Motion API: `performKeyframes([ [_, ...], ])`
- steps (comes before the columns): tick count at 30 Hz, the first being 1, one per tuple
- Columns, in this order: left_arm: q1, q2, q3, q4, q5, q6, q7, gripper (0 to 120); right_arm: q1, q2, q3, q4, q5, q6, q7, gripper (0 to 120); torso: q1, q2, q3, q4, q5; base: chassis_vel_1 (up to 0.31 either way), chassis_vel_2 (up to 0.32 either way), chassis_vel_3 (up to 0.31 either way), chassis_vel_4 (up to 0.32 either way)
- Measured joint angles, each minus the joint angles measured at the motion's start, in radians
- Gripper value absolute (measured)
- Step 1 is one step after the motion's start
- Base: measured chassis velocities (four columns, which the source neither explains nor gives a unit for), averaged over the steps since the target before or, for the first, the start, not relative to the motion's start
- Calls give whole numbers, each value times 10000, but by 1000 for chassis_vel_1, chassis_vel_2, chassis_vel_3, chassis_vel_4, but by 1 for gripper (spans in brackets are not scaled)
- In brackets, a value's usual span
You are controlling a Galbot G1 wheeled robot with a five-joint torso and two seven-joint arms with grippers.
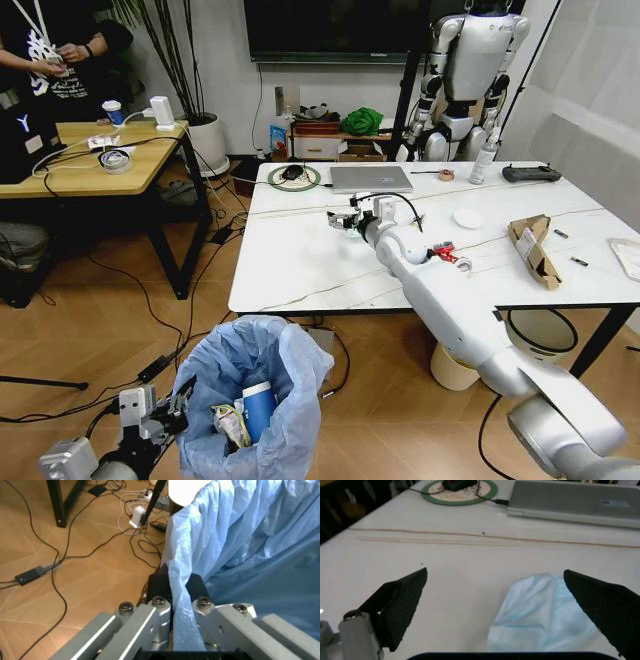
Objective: Pick up the trash bin and place the trash from the table into it.
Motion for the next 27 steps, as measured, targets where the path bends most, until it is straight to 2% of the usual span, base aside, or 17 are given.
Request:
performKeyframes([
  [8, -27, -5, -25, 0, -10, -12, 1, 0, 2, 72, -57, -768, -488, -3, -135, 100, -1, 0, 0, -2, 0, 0, 0, 0, 0],
  [13, -80, 18, -30, 33, -49, -14, -1, 0, 48, 91, -2, -1232, -696, 270, -507, 83, -2, 1, 0, -2, 1, 0, 0, 0, 0],
  [14, -90, 23, -29, 50, -58, -15, -3, 0, 49, 90, 11, -1290, -701, 289, -525, 76, -2, 0, 0, -2, 2, 0, 0, 0, 0],
  [16, -98, 30, -29, 64, -61, -15, -4, 0, 49, 86, 15, -1316, -701, 301, -538, 72, -2, 0, 0, -2, 2, 0, 0, 0, 0],
  [21, -186, 72, -29, 112, -139, -16, -19, 0, -8, 55, -12, -1327, -707, 323, -558, 51, -2, 1, 0, -2, 2, 0, 0, 0, 0],
  [24, -213, 88, -29, 130, -161, -16, -27, 0, -10, 52, -26, -1329, -709, 326, -557, 45, -2, 1, -1, -2, 1, 0, 0, 0, 0],
  [27, -232, 102, -29, 159, -174, -16, -33, 0, -12, 31, -60, -1329, -710, 335, -557, 33, -2, 1, 0, -1, 1, 0, 0, 0, 0],
])
